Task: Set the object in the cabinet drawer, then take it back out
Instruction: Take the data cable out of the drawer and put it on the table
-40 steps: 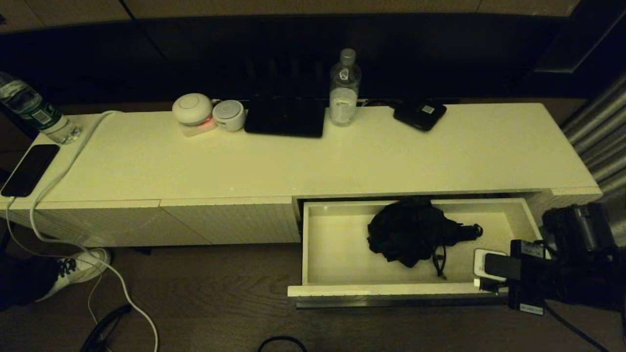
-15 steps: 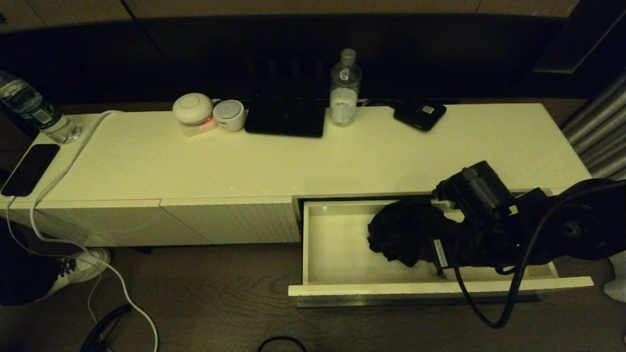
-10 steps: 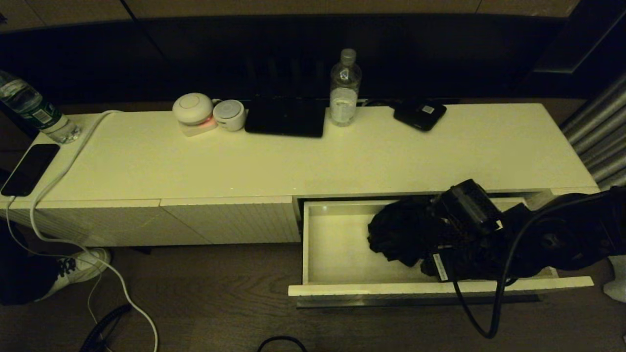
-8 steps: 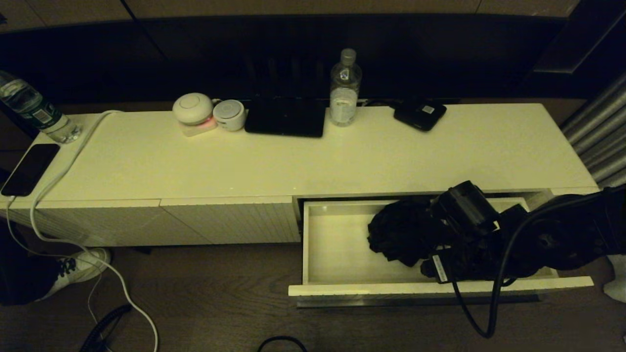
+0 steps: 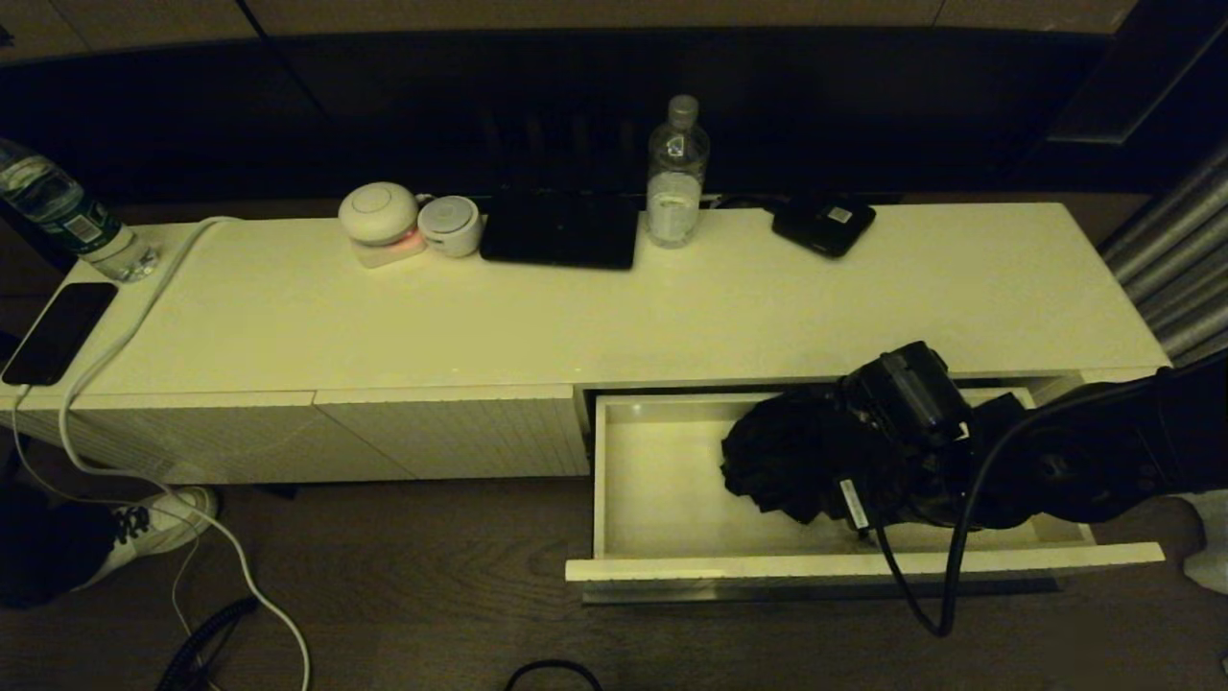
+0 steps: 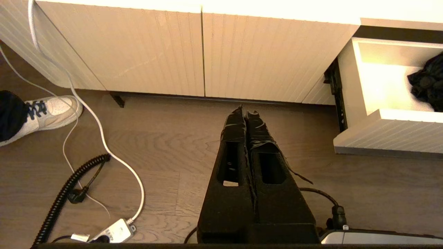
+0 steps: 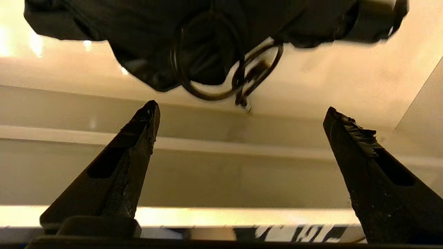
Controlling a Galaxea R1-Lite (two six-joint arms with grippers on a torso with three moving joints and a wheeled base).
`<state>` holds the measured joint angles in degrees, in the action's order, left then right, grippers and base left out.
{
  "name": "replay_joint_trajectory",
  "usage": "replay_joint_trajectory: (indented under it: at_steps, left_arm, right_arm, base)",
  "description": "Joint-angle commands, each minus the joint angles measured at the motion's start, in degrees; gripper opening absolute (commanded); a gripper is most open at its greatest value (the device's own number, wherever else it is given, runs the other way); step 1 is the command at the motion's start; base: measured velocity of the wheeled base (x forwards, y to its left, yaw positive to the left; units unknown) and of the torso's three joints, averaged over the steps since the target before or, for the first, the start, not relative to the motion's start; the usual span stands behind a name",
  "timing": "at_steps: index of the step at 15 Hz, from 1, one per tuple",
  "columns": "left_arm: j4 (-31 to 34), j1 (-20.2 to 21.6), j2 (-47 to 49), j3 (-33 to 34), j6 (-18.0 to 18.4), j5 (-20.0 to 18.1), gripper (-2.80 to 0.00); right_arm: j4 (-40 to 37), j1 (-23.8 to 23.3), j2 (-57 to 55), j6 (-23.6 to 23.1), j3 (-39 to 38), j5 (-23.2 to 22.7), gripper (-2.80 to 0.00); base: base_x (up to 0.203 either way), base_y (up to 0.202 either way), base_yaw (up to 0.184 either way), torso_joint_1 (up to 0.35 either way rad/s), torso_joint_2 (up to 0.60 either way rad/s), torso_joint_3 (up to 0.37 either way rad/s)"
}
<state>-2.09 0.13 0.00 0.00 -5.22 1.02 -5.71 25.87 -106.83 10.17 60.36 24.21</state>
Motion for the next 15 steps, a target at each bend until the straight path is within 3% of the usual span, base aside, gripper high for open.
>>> replay_joint_trajectory:
  at_steps: [1,3,11,12,15]
  left_arm:
    - [0.0,0.0,-0.1,0.0,-0.1,0.0,-2.80]
    - [0.0,0.0,-0.1,0.0,-0.1,0.0,-2.80]
    - [0.0,0.0,-0.1,0.0,-0.1,0.0,-2.80]
    - [0.0,0.0,-0.1,0.0,-0.1,0.0,-2.80]
    - [0.0,0.0,-0.1,0.1,-0.1,0.0,-2.80]
  right_arm:
    - [3.3,-0.9,-0.7,-2.0,-0.5,0.5,0.00]
    - [8.0,-1.8,-1.6,-4.4,-1.9,2.1,0.00]
    - [11.8,-1.9,-2.9,-6.7,-2.9,4.4,0.00]
    - [11.8,-1.7,-2.9,-6.6,-3.0,4.6,-2.80]
    - [11.2,-1.6,-2.5,-6.7,-3.3,4.7,-2.80]
  base:
    - [0.000,0.000,0.000,0.000,0.00,0.000]
    - [0.000,0.000,0.000,0.000,0.00,0.000]
    - [0.000,0.000,0.000,0.000,0.00,0.000]
    - [0.000,0.000,0.000,0.000,0.00,0.000]
    - [0.000,0.000,0.000,0.000,0.00,0.000]
